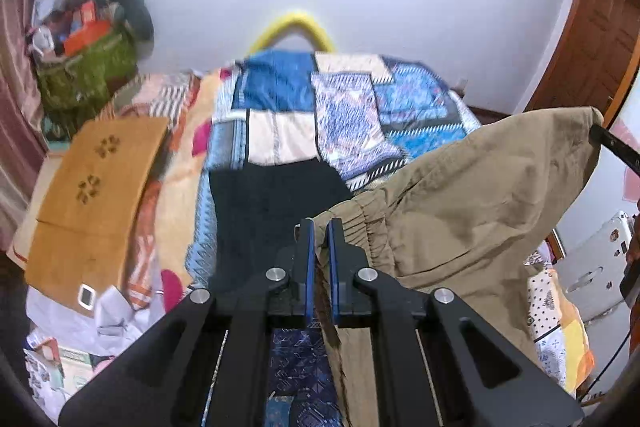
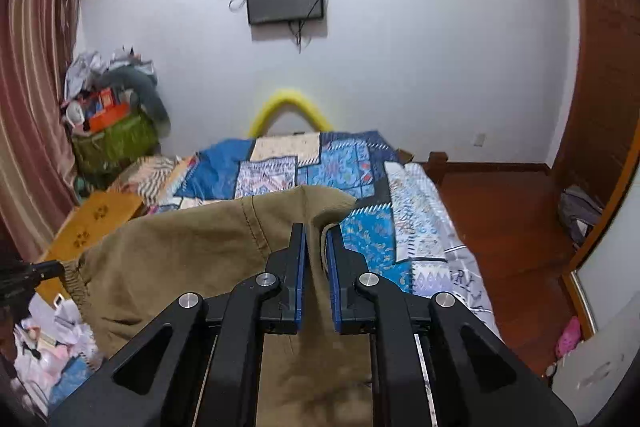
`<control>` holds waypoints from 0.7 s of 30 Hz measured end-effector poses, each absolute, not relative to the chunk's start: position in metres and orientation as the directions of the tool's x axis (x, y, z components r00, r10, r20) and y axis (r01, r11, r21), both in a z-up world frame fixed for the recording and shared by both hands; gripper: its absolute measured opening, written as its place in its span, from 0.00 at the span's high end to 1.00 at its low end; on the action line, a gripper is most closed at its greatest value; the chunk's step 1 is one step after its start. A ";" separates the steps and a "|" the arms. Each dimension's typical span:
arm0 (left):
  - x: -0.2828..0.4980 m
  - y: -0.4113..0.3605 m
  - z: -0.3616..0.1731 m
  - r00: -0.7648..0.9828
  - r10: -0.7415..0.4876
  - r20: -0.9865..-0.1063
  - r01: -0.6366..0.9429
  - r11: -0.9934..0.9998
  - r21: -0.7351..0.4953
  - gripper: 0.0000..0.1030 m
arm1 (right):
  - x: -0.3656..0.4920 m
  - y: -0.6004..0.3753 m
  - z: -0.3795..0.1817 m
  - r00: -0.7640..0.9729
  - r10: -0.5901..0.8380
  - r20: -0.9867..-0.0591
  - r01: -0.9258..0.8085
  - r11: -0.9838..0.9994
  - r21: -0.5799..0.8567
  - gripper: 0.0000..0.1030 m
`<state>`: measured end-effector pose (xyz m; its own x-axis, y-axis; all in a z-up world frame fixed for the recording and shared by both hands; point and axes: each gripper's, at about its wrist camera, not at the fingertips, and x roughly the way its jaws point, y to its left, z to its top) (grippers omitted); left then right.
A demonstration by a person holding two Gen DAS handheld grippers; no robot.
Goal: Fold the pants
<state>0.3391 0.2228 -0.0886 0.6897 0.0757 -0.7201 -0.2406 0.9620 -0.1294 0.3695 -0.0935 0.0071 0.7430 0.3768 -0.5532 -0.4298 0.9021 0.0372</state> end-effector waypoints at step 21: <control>0.205 0.137 -0.164 0.622 0.081 -0.779 -0.085 0.996 0.036 0.94 | 0.226 -0.198 -0.112 0.612 0.383 -0.692 -0.346 0.916 0.201 0.90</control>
<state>0.2052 0.1375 -0.1636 0.6221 0.0811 -0.7787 -0.0846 0.9958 0.0362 0.2256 -0.1979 -0.1115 0.6117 0.3830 -0.6922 -0.3459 0.9164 0.2013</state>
